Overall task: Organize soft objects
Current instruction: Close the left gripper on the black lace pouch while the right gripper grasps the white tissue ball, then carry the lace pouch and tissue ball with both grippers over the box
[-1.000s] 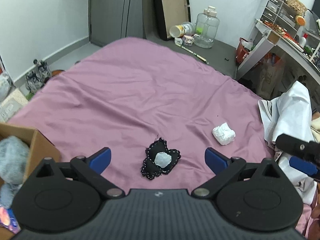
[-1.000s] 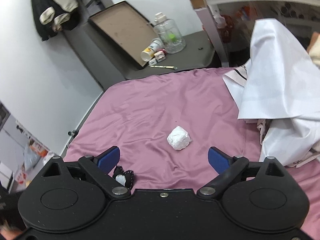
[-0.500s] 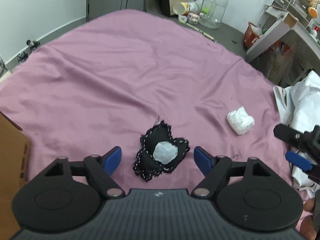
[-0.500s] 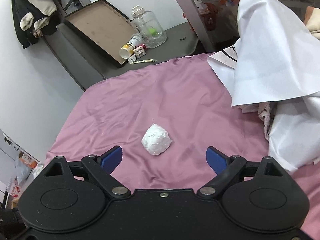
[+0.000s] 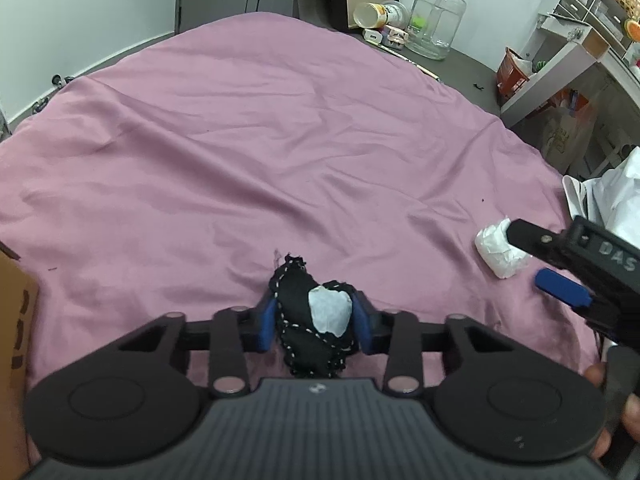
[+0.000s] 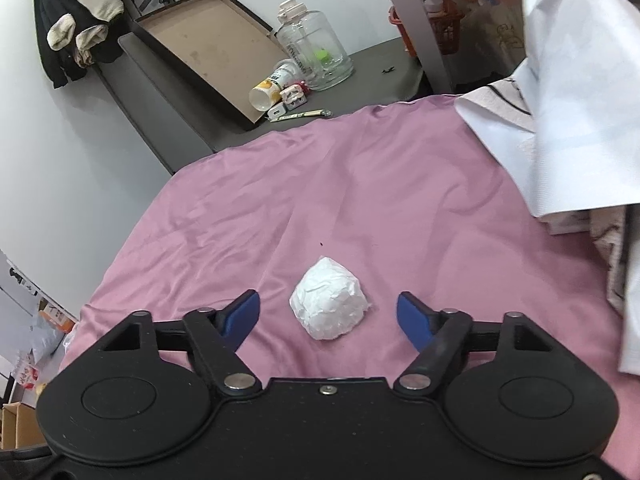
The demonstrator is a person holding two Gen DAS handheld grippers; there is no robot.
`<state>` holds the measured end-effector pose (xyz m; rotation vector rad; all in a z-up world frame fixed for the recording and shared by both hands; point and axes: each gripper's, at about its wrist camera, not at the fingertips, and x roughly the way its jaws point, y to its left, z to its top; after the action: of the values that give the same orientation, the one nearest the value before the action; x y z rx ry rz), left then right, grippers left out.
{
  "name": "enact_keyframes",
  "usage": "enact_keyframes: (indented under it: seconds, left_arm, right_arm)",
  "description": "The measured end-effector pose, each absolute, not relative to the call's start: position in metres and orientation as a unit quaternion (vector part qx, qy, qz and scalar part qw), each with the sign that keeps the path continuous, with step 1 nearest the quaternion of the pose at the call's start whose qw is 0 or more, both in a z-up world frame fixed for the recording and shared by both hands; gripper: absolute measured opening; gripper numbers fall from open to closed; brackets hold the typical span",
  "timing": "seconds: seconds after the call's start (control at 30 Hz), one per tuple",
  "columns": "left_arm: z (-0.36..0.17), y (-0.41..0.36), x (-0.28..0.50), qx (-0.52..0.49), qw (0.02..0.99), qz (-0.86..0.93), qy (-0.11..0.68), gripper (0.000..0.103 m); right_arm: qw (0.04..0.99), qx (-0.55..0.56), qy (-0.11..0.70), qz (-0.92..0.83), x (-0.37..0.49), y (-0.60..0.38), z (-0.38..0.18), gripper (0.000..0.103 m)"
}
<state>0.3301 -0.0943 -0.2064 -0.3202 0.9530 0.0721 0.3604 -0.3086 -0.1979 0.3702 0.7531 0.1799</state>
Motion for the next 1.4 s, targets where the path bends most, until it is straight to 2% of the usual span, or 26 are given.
enact_keyframes:
  seconds: [0.07,0.17,0.33,0.7,1.4]
  left_arm:
    - [-0.205,-0.094,0.329,-0.156,0.877,0.034,0.454,0.032]
    - [-0.202,-0.092,0.325,-0.163,0.877,0.035,0.45,0.031]
    - [-0.198,-0.088,0.321,-0.174,0.875,0.042,0.449,0.031]
    - [-0.16,-0.081,0.3,-0.174,0.885,0.034,0.431,0.031]
    - [-0.103,-0.048,0.223,-0.155,0.899,0.023,0.41,0.031]
  right_arm:
    - [0.907,0.179,0.367,0.099,0.364,-0.305,-0.201,0.062]
    - [0.902,0.173,0.382,0.102,0.369,-0.3,-0.208,0.045]
    - [0.9,0.176,0.384,0.106,0.365,-0.302,-0.212,0.04]
    - [0.897,0.178,0.393,0.099,0.341,-0.304,-0.193,0.039]
    - [0.912,0.123,0.364,0.145,0.255,-0.266,-0.107,0.039]
